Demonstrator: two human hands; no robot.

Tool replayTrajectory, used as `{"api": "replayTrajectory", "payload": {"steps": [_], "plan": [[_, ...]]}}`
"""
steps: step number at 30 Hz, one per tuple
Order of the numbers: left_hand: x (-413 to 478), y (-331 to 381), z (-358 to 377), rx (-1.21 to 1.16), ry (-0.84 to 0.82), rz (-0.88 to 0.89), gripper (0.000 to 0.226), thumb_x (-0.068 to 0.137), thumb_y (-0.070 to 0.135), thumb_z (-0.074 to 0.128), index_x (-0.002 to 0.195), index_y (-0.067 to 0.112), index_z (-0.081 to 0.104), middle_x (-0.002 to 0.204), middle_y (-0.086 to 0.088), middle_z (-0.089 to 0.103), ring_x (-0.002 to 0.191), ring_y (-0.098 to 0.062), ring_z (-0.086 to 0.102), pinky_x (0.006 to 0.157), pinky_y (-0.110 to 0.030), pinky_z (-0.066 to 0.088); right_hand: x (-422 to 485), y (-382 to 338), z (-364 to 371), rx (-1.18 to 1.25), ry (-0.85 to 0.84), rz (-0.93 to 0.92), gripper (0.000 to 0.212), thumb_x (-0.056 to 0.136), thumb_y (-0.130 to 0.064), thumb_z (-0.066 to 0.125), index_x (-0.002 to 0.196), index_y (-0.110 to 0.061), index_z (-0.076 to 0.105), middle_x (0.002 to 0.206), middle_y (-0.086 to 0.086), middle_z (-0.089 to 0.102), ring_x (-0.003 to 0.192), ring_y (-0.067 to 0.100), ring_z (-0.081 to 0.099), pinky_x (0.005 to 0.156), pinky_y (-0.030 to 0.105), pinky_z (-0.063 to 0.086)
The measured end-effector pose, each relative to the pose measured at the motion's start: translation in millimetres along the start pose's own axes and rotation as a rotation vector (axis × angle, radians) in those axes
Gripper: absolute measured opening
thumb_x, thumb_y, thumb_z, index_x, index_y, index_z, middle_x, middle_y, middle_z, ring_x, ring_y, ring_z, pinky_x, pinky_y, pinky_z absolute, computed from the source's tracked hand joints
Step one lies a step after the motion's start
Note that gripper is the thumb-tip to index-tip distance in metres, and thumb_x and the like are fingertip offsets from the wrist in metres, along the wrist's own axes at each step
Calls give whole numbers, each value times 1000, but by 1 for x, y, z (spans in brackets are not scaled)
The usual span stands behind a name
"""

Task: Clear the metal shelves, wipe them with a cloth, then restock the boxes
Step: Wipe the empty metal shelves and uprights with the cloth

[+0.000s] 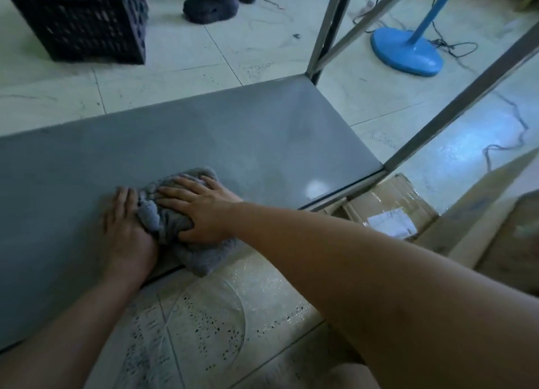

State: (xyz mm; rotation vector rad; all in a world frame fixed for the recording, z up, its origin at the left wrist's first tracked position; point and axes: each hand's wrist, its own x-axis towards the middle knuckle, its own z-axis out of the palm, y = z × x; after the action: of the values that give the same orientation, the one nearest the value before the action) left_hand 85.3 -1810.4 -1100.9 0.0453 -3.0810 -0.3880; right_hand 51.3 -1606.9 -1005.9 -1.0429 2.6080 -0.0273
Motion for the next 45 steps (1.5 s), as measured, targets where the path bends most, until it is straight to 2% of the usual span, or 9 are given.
{"api": "replayTrajectory", "payload": {"steps": [5,10,14,18,25,32,37,40,45], "plan": [[5,25,-16,71,-62,-98,72,92,44,32,155,10,31,164,-11,23,151,-30,18,120,-47,21,-12,5,9,74,115,25,83,90,-60,54,160,-35,19,170,-10,10,156,16,1,125,51,4],[10,49,-32,-127,-19,-166,72,95,25,56,158,10,26,168,-4,15,150,-28,21,122,-42,17,3,26,8,81,174,-28,83,85,-59,57,158,-35,27,168,-9,20,155,17,9,126,46,7],[4,52,-30,-75,48,-161,61,99,31,33,155,6,34,162,-12,29,148,-31,30,119,-48,24,32,48,-4,38,160,-90,85,80,-64,44,158,-36,27,167,-9,22,154,16,14,126,42,8],[3,61,-30,-21,-7,-165,74,93,35,3,160,7,19,165,-12,22,152,-27,20,123,-44,17,98,65,-32,83,164,97,77,91,-61,47,159,-36,23,168,-10,18,154,17,13,126,44,9],[9,59,-35,-87,21,-219,71,98,40,3,159,11,24,167,-3,20,152,-20,19,125,-37,14,183,61,-53,197,225,232,75,93,-62,42,160,-35,20,168,-8,15,154,21,11,125,50,7],[8,58,-39,-66,-5,-199,61,104,31,20,161,12,8,169,-4,7,155,-19,7,126,-36,5,118,44,-38,227,154,231,76,95,-60,44,160,-33,19,169,-8,13,156,17,4,125,52,3],[-1,54,-43,-113,-10,-148,65,98,32,41,158,11,28,163,-14,27,150,-29,23,122,-40,13,6,5,-4,259,155,218,85,81,-66,43,158,-39,21,167,-15,14,155,12,0,126,48,5],[1,54,-50,-94,-114,-148,70,102,31,45,161,11,13,169,-9,5,156,-23,6,124,-35,2,-40,-1,12,222,116,179,88,79,-67,42,159,-39,19,168,-14,11,156,12,-3,126,47,1],[3,96,-58,-191,-97,-89,62,103,22,46,160,19,23,169,1,10,152,-24,17,124,-35,16,-54,21,7,216,131,193,83,82,-65,36,159,-37,20,169,-15,11,156,11,-2,126,48,4]]}}
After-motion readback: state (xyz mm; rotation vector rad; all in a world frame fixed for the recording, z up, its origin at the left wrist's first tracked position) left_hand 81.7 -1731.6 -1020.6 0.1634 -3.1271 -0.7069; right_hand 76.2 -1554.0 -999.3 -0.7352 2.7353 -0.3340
